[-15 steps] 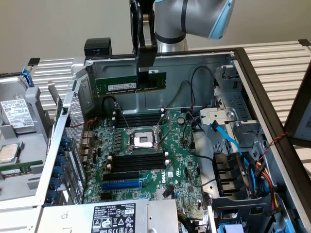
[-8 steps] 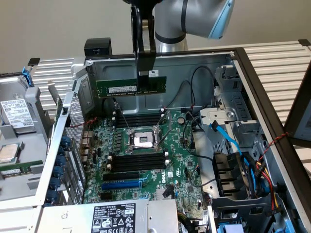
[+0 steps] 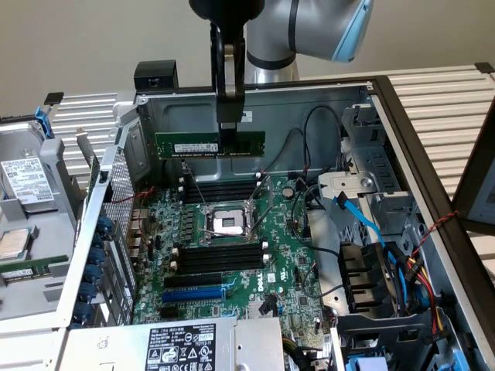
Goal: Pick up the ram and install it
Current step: 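Insert the ram into the slot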
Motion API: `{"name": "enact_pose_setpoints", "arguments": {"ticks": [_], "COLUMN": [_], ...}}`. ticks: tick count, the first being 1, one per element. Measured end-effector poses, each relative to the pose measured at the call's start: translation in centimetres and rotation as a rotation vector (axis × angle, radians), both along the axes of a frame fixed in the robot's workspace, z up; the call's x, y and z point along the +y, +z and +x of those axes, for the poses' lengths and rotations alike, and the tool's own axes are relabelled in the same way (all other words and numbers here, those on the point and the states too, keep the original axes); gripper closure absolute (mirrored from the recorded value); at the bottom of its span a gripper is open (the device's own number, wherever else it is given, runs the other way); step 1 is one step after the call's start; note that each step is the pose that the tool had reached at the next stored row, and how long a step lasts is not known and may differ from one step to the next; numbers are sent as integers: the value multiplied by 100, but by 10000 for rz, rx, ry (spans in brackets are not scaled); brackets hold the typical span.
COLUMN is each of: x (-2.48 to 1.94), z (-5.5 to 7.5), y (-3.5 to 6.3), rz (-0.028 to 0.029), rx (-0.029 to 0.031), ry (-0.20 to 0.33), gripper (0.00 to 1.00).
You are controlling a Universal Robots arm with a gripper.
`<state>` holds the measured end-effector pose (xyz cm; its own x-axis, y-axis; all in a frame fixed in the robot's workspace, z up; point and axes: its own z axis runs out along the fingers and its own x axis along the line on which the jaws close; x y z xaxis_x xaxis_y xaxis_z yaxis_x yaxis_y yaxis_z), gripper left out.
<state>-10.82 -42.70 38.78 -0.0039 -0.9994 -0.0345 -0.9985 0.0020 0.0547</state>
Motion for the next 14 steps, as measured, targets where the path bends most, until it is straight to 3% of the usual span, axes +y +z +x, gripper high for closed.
{"name": "enact_pose_setpoints", "arguments": {"ticks": [8,14], "x": [4,46], "z": [0,6], "y": [-8,-114], "rz": [-7,-6], "rx": [-4,-6], "ry": [-1,-1], "gripper": [87,87]}}
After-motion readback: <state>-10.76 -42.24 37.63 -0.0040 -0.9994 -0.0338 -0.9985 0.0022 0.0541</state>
